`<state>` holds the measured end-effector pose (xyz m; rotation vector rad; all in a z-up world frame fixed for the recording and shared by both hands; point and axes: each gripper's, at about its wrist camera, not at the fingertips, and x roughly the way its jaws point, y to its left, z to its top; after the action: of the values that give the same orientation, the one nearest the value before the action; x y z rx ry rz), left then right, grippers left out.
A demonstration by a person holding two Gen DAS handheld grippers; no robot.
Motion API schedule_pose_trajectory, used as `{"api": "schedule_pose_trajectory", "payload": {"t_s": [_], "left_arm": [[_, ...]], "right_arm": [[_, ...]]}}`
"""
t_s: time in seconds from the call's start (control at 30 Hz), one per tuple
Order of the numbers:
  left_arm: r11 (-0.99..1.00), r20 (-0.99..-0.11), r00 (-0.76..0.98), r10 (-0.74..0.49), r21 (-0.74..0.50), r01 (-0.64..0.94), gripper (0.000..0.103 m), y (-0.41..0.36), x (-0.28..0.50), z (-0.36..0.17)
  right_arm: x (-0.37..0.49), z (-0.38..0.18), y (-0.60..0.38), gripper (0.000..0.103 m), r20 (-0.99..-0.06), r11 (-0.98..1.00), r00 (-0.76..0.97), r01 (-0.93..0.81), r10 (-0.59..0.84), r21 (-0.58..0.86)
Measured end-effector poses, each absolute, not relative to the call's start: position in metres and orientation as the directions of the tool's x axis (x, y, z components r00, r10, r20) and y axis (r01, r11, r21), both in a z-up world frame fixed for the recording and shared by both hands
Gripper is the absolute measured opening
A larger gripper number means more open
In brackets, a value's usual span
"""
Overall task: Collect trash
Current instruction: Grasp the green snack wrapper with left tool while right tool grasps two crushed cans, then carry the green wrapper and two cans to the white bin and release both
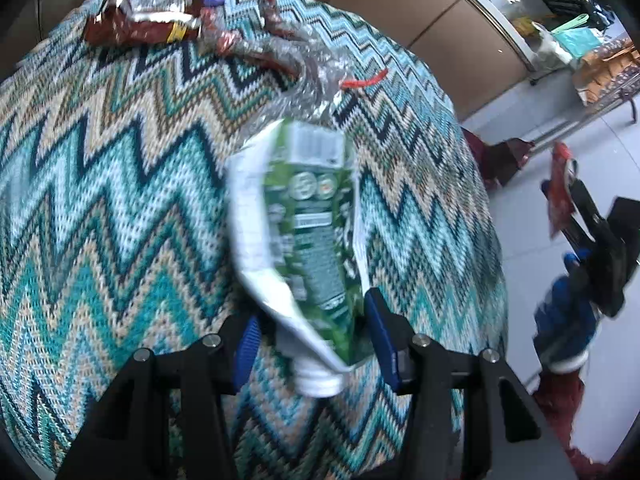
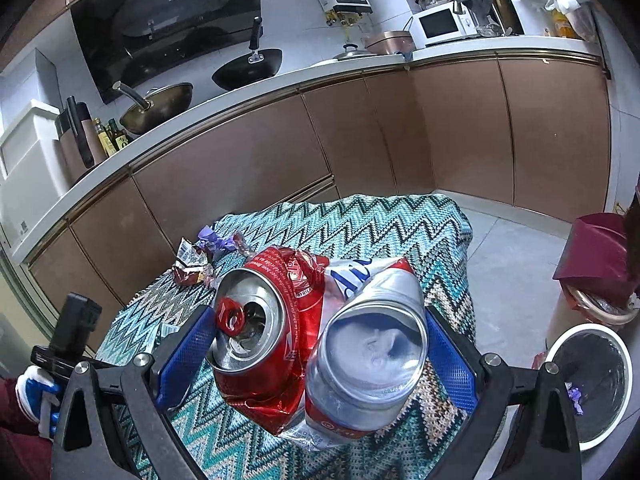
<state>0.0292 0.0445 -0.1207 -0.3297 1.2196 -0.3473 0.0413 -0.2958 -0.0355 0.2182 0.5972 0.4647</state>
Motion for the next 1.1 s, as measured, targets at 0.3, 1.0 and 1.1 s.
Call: {"api": "schedule_pose_trajectory", "payload": {"t_s": [0.3, 1.0, 1.1], "left_arm": [[0.911, -0.816, 0.405, -0.413, -0.37, 0.184, 0.03, 0.015, 0.028, -0.084], [0.615, -0.806, 0.161, -0.569, -0.288, 0.734, 0.03, -0.401, 0.182, -0.085], [0.619, -0.828, 0.126, -0.546, -0.297, 0.727, 0.03, -0.435, 0.199, -0.11]], "right_arm": [[0.024, -0.04, -0.328, 0.101, -0.481, 0.89, 0.755, -0.314, 0.445, 0.33], [0.067, -0.136, -0.55, 0.102, -0.7, 0.943, 0.681, 0.33, -0.215, 0.032], [0.078, -0.161, -0.566, 0.102, -0.729, 0.938, 0.645, 0.346, -0.228, 0.013]]}}
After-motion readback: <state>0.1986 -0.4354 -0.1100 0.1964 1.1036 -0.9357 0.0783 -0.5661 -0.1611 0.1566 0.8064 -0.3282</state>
